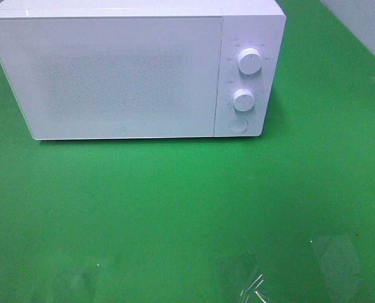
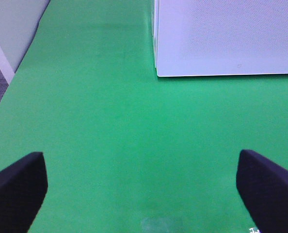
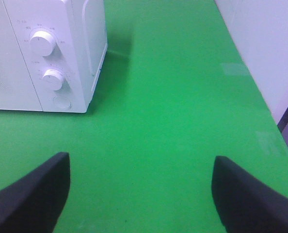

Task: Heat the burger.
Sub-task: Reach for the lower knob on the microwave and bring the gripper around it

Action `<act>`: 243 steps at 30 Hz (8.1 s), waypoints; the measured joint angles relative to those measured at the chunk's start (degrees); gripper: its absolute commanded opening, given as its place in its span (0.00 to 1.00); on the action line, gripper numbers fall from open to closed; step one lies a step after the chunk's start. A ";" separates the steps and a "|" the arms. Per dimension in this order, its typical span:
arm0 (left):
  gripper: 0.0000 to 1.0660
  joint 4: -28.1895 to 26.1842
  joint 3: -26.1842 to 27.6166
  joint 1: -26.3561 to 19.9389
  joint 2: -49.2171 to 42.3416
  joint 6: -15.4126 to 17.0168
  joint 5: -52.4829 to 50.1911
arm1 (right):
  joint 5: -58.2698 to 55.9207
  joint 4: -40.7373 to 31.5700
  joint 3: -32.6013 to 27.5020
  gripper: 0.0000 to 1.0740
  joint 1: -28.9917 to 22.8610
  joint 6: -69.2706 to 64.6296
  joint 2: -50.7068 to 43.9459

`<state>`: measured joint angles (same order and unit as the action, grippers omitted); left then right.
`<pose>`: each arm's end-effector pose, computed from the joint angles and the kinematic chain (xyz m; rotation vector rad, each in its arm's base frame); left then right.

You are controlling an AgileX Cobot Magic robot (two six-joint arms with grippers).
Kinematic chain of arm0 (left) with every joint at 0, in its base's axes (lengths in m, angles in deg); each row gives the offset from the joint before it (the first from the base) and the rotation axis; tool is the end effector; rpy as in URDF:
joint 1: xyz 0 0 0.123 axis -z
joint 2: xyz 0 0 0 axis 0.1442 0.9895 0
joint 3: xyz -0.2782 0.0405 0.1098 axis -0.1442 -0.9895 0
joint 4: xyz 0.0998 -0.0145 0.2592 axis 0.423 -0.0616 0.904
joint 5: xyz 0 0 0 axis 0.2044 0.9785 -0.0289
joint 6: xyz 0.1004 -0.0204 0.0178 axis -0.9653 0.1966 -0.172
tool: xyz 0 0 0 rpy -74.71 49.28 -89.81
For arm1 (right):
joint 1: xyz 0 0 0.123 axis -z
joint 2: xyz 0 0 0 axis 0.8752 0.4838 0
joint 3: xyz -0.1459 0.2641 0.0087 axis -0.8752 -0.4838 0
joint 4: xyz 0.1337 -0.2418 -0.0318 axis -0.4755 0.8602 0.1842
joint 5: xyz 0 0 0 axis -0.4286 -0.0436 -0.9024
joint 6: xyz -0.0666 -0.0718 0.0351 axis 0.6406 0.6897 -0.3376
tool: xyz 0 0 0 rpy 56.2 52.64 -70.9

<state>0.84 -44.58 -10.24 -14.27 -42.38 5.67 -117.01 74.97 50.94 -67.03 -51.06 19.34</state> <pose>0.0118 -0.0044 0.2872 0.0454 2.0251 0.0062 0.0688 -0.0025 0.3154 0.0242 1.8977 0.0250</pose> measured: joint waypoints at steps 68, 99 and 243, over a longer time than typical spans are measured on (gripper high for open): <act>0.92 0.00 0.00 0.00 0.00 0.00 0.00 | 107.54 -37.53 -13.52 0.71 -22.35 19.71 75.80; 0.92 0.00 0.00 0.00 0.00 0.00 0.00 | 109.21 -52.71 0.74 0.71 -39.59 25.21 91.27; 0.92 0.06 0.00 0.00 0.00 0.00 0.00 | 107.60 -42.46 16.84 0.08 -30.83 -75.86 106.91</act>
<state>0.90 -44.58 -10.24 -14.27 -42.38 5.67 -9.41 32.51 67.78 -97.85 -126.92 126.26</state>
